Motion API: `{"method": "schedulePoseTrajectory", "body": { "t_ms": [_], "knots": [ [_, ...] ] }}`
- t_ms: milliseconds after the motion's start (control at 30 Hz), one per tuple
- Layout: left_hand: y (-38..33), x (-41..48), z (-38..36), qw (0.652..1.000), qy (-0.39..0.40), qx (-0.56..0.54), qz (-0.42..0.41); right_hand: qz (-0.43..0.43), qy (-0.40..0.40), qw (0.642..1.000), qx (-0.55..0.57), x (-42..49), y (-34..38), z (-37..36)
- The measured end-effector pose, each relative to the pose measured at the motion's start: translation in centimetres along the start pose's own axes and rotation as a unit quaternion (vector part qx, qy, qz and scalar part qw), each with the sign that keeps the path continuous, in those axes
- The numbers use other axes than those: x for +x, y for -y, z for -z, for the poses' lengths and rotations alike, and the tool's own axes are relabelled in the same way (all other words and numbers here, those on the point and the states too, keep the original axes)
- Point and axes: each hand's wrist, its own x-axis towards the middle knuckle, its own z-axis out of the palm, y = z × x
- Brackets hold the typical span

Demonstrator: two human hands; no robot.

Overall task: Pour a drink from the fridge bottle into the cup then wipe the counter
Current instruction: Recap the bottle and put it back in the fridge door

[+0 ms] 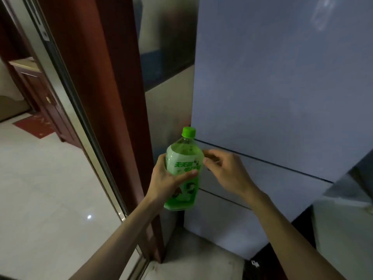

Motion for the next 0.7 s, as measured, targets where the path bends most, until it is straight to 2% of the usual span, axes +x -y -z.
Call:
{"method": "schedulePoseTrajectory", "body": {
  "t_ms": [100,267,367,433,500,567,667,700],
  "knots": [
    [-0.3,2.4,-0.7,1.0,-0.015,0.002,0.004,0.006,0.006,1.0,0.013,2.7,-0.6,0.6],
    [0.2,5.8,-2.0,0.998,-0.056,-0.001,0.002,0.02,-0.031,0.999,0.02,7.9,-2.0,0.7],
    [0.1,7.3,-2.5,0.997,-0.077,-0.016,0.0,0.04,-0.046,0.996,-0.065,11.9,-2.8,0.5],
    [-0.1,8.4,-2.7,0.997,-0.071,-0.026,0.001,0.091,-0.038,0.982,-0.16,14.9,-3.5,0.5],
    [-0.1,9.2,-2.9,0.997,-0.073,-0.032,0.005,0.176,-0.02,0.945,-0.276,17.7,-3.9,0.3],
    [0.2,9.8,-2.9,0.996,-0.08,-0.037,0.016,0.267,-0.005,0.874,-0.405,20.3,-4.4,-0.1],
    [1.2,10.6,-2.9,0.995,-0.087,-0.039,0.035,0.295,0.044,0.768,-0.567,23.8,-4.8,-1.0],
    [1.4,10.7,-2.9,0.995,-0.088,-0.036,0.039,0.295,0.065,0.744,-0.596,24.7,-5.1,-1.2]
  ]
}}
